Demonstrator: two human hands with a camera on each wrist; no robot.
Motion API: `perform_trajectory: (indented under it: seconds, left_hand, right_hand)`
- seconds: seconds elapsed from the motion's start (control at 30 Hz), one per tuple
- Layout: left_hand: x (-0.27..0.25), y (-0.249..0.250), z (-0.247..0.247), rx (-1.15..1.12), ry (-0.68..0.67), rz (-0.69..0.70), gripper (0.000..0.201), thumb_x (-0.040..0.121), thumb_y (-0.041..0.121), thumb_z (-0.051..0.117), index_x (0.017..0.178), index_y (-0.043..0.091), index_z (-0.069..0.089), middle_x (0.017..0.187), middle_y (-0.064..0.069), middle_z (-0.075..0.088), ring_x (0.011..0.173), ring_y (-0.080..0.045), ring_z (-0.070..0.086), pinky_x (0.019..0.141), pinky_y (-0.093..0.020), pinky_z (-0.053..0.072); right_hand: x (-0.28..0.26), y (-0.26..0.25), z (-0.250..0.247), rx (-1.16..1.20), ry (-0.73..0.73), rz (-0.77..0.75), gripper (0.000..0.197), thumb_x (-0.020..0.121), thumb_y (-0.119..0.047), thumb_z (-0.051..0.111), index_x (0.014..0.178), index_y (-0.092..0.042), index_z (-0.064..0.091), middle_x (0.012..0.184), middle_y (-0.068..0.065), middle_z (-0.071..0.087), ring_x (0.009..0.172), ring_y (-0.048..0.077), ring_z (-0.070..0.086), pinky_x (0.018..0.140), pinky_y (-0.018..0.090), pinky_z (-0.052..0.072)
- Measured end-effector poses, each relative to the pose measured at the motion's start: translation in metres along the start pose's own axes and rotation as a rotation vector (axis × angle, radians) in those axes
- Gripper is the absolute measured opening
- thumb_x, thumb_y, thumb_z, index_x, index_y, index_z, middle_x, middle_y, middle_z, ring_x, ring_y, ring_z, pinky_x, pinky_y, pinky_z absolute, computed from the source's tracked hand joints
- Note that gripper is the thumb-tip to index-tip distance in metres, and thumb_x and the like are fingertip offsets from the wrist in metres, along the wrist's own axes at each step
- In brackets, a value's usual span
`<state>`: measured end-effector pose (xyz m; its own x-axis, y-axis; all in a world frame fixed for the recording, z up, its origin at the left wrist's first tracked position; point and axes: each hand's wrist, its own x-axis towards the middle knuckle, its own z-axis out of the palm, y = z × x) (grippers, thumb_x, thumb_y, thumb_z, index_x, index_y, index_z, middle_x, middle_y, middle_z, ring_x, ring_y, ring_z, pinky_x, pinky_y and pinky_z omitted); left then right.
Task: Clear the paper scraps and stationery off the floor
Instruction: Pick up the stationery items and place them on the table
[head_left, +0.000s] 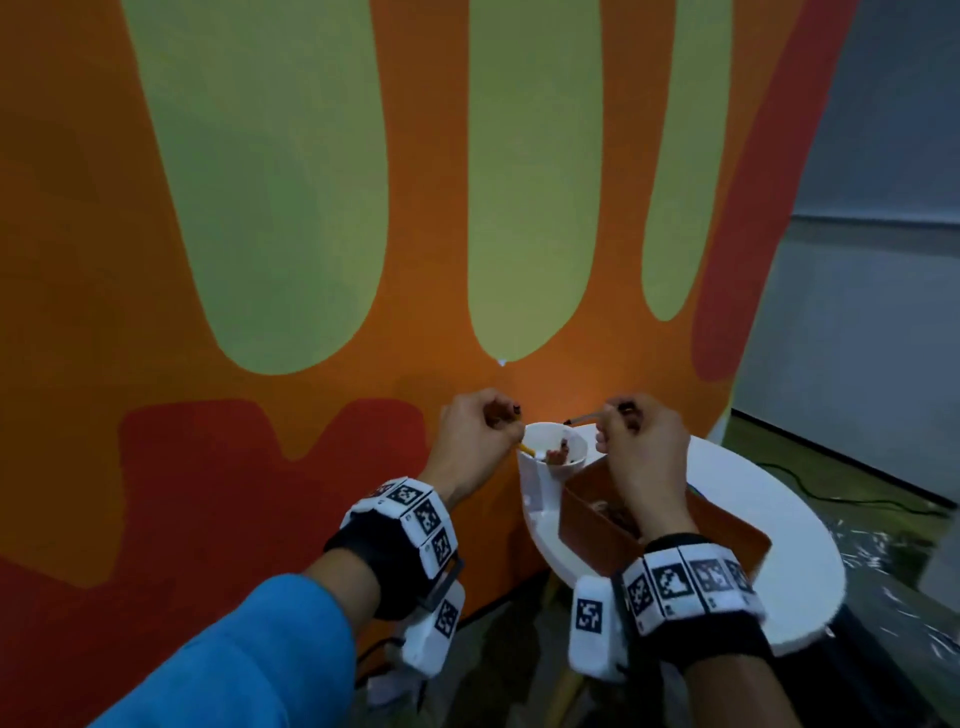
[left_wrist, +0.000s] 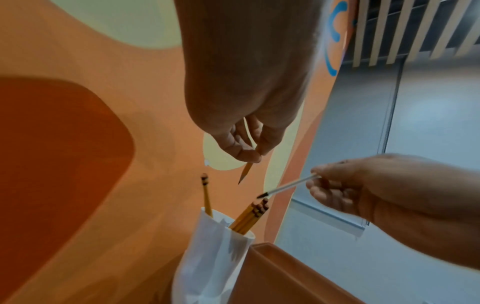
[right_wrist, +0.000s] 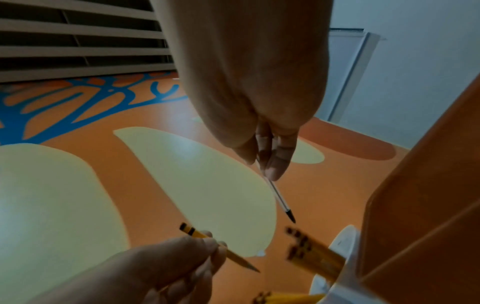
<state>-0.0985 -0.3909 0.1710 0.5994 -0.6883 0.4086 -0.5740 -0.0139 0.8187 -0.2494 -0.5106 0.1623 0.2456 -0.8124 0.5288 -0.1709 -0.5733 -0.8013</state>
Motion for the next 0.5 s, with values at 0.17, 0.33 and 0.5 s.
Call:
perform_trajectory:
  seconds: [0.17, 0.33, 0.5]
  left_hand:
    - [0.041, -0.005, 0.039, 0.058, -0.015, -0.066, 0.008, 0.078, 0.006, 0.076, 0.083, 0.011, 0.073, 0.075, -0.002, 0.072, 0.064, -0.01, 0.069, 0.064, -0.037, 0.061]
    - [0.052, -0.023, 0.056, 0.254, -0.159, -0.092, 0.029, 0.079, 0.004, 0.07, 0.106, 0.011, 0.076, 0.098, -0.003, 0.075, 0.096, -0.018, 0.068, 0.092, -0.035, 0.056]
    - [0.041, -0.024, 0.031, 0.294, -0.14, -0.058, 0.025, 0.083, 0.007, 0.068, 0.106, 0.014, 0.076, 0.102, -0.001, 0.075, 0.095, -0.015, 0.069, 0.092, -0.032, 0.055]
  right_hand:
    - [0.018, 0.022, 0.007, -0.028, -0.063, 0.072, 0.012, 0.094, -0.013, 0.058, 0.098, -0.011, 0.069, 0.074, 0.002, 0.069, 0.073, 0.019, 0.067, 0.069, 0.033, 0.055]
    - [0.022, 0.036, 0.023, -0.136, -0.316, 0.128, 0.025, 0.09, -0.007, 0.055, 0.11, -0.015, 0.069, 0.088, 0.014, 0.071, 0.078, 0.025, 0.065, 0.065, 0.027, 0.044]
    - [0.02, 0.023, 0.023, -0.182, -0.369, 0.103, 0.03, 0.089, -0.001, 0.051, 0.107, -0.013, 0.071, 0.091, 0.016, 0.071, 0.073, 0.019, 0.062, 0.062, 0.019, 0.041]
